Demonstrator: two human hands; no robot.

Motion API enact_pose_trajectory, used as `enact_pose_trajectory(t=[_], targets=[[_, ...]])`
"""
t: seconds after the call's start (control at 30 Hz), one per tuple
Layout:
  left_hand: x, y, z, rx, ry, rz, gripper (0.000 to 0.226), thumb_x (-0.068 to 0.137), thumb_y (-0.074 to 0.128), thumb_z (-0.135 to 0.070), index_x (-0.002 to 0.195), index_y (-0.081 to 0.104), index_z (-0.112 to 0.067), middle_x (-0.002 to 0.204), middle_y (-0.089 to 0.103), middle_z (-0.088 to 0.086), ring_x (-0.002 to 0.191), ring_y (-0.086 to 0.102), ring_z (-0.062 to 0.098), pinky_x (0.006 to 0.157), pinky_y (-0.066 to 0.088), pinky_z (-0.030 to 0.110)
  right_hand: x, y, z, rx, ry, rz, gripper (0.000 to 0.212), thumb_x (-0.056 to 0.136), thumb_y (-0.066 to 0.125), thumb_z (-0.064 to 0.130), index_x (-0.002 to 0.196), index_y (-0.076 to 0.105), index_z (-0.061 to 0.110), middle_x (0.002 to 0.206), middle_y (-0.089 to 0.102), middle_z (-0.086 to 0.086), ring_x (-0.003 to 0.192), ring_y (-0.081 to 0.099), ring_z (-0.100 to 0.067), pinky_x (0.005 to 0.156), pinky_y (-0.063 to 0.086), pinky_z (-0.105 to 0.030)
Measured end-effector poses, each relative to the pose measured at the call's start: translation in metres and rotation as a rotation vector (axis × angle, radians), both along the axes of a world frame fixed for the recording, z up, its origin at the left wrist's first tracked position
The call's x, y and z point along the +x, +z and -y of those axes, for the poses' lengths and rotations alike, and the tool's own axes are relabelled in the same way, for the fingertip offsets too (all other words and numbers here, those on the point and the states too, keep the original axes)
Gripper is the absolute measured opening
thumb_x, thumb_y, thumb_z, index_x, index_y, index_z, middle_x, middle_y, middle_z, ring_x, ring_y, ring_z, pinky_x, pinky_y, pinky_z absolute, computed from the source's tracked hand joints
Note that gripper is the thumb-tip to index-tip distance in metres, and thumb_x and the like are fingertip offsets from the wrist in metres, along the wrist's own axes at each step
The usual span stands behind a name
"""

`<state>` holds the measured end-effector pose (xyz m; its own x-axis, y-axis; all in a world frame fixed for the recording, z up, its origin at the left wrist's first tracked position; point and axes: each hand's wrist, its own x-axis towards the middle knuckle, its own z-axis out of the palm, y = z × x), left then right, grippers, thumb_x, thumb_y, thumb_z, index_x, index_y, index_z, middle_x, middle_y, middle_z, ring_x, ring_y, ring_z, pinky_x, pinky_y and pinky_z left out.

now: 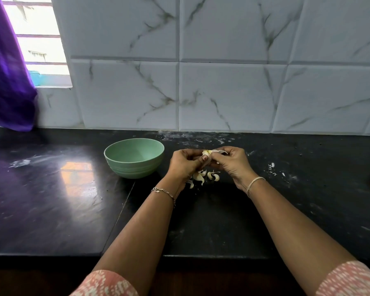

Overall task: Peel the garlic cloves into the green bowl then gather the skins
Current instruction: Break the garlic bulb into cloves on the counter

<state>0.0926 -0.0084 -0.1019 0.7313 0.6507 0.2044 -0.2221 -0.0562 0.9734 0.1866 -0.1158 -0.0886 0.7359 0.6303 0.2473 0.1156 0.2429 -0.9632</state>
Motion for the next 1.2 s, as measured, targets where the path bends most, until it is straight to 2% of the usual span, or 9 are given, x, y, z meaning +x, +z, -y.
enact_pose_trajectory(t=[0.17, 0.27, 0.4, 0.5, 0.57, 0.7, 0.87, 1.03, 1.2], targets=[[-0.002, 0.002, 0.001, -0.031, -0.011, -0.088, 0.015, 0.087, 0.069, -0.009, 0.101, 0.070, -0.002, 0.073, 0.070, 0.007, 0.062, 0.063, 0.016, 0.054, 0.053, 0.024, 0.004, -0.002, -0.001, -0.092, -0.077, 0.132, 0.012, 0.078, 0.076, 0.001, 0.088, 0.072, -0.002, 0.075, 0.071, -0.010, 0.066, 0.070, -0.018, 0.061, 0.058, -0.026], [-0.001, 0.002, -0.001, -0.056, -0.025, -0.136, 0.011, 0.088, 0.068, -0.011, 0.098, 0.070, -0.005, 0.075, 0.069, 0.011, 0.068, 0.061, 0.022, 0.052, 0.051, 0.025, 0.012, -0.002, 0.002, -0.237, -0.147, 0.408, 0.016, 0.074, 0.081, 0.014, 0.089, 0.077, 0.010, 0.081, 0.074, -0.003, 0.077, 0.071, -0.017, 0.073, 0.058, -0.028], [0.000, 0.003, -0.004, -0.065, -0.004, -0.113, 0.021, 0.089, 0.066, -0.008, 0.108, 0.067, 0.001, 0.089, 0.070, 0.016, 0.072, 0.063, 0.020, 0.055, 0.054, 0.024, 0.018, 0.001, 0.013, -0.391, -0.255, 0.713, 0.011, 0.080, 0.072, 0.015, 0.090, 0.077, 0.015, 0.070, 0.069, 0.006, 0.061, 0.059, -0.002, 0.056, 0.044, -0.013], [0.000, 0.004, -0.008, -0.116, -0.011, -0.051, 0.020, 0.088, 0.065, -0.001, 0.107, 0.067, 0.004, 0.100, 0.069, 0.018, 0.087, 0.065, 0.022, 0.076, 0.057, 0.029, 0.024, 0.001, 0.019, -0.464, -0.288, 0.709, 0.015, 0.081, 0.072, 0.015, 0.096, 0.076, 0.016, 0.079, 0.072, 0.003, 0.071, 0.064, -0.008, 0.068, 0.051, -0.022], [0.000, 0.004, -0.007, -0.128, -0.035, -0.035, 0.018, 0.088, 0.064, 0.001, 0.105, 0.066, 0.004, 0.095, 0.068, 0.016, 0.087, 0.065, 0.022, 0.077, 0.056, 0.029, 0.023, 0.000, 0.019, -0.484, -0.223, 0.683, 0.024, 0.080, 0.070, 0.010, 0.102, 0.075, 0.018, 0.088, 0.072, 0.004, 0.081, 0.066, -0.009, 0.078, 0.052, -0.023], [0.000, 0.006, -0.002, -0.152, -0.067, 0.003, 0.012, 0.090, 0.060, 0.003, 0.097, 0.066, -0.004, 0.084, 0.068, 0.012, 0.075, 0.066, 0.019, 0.077, 0.056, 0.030, 0.010, 0.005, 0.011, -0.207, -0.039, 0.411, 0.023, 0.089, 0.062, 0.007, 0.105, 0.073, 0.019, 0.101, 0.073, -0.002, 0.090, 0.067, -0.013, 0.083, 0.054, -0.026], [0.000, 0.004, -0.001, -0.106, -0.089, -0.008, 0.005, 0.091, 0.063, -0.006, 0.092, 0.068, -0.008, 0.079, 0.068, 0.010, 0.074, 0.062, 0.019, 0.074, 0.055, 0.029, 0.009, -0.002, 0.005, -0.199, -0.069, 0.505, 0.021, 0.083, 0.076, 0.016, 0.104, 0.075, 0.019, 0.098, 0.074, 0.002, 0.092, 0.070, -0.012, 0.081, 0.057, -0.030], [-0.002, 0.003, -0.002, 0.056, 0.013, -0.040, 0.023, 0.077, 0.079, -0.012, 0.097, 0.071, -0.005, 0.089, 0.073, 0.016, 0.080, 0.067, 0.020, 0.079, 0.056, 0.034, 0.010, 0.001, 0.006, -0.202, -0.036, 0.527, 0.023, 0.087, 0.069, 0.004, 0.109, 0.073, 0.012, 0.102, 0.074, -0.001, 0.092, 0.071, -0.013, 0.080, 0.058, -0.025], [-0.002, 0.003, 0.002, 0.066, -0.017, -0.057, 0.014, 0.083, 0.073, -0.008, 0.097, 0.070, -0.007, 0.087, 0.073, 0.010, 0.075, 0.068, 0.013, 0.072, 0.056, 0.027, 0.015, 0.003, 0.009, -0.257, -0.112, 0.617, 0.021, 0.091, 0.064, 0.005, 0.108, 0.073, 0.014, 0.093, 0.073, 0.004, 0.077, 0.069, -0.002, 0.071, 0.053, -0.015]])
